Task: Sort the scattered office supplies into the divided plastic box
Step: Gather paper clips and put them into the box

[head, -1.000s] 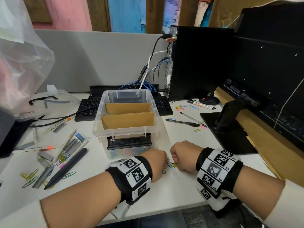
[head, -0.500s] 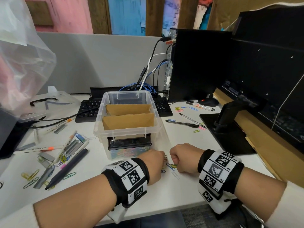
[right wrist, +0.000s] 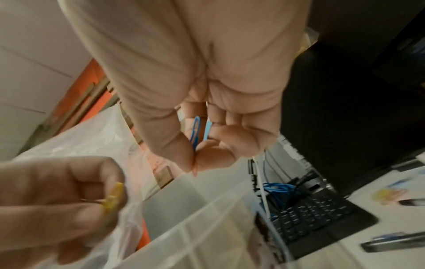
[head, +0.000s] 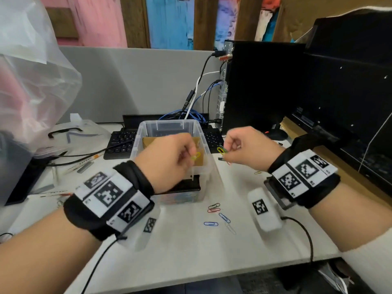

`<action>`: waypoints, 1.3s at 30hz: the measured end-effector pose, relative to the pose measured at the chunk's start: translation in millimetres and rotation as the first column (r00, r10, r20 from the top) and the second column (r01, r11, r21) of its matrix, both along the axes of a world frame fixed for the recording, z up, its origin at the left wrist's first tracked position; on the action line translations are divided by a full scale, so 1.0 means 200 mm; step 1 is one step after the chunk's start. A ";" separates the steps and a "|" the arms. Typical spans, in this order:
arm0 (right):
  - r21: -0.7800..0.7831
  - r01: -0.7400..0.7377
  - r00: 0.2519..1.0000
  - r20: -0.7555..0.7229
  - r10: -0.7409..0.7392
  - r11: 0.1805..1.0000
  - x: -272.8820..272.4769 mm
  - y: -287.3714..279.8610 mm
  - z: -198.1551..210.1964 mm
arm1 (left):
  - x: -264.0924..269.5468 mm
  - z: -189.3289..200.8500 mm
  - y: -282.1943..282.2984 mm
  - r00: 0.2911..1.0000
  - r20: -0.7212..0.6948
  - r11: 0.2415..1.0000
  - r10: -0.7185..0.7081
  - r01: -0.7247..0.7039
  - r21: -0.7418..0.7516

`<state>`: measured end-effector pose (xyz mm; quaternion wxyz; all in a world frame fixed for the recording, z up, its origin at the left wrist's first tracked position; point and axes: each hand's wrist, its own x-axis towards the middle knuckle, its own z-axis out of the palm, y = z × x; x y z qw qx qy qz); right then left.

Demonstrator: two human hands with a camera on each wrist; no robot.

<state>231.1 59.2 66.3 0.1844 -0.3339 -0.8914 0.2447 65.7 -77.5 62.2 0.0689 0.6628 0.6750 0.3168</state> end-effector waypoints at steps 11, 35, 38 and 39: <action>0.023 -0.092 0.995 0.048 0.090 0.996 -0.25 -0.08 0.00 | -0.17 -0.01 0.07 0.967 -0.156 0.959 0.199 -0.225 -0.172; -0.110 -0.023 0.746 0.660 0.090 0.994 0.05 -0.18 -0.41 | 0.33 -0.42 0.14 0.847 -0.443 0.784 -0.292 -0.053 -0.619; -0.103 -0.043 0.742 0.663 0.101 0.994 0.04 -0.18 -0.42 | 0.34 -0.45 0.15 0.854 -0.428 0.775 -0.295 -0.048 -0.631; -0.105 -0.056 0.733 0.671 0.113 0.993 0.04 -0.18 -0.43 | 0.34 -0.46 0.15 0.854 -0.425 0.764 -0.300 -0.051 -0.643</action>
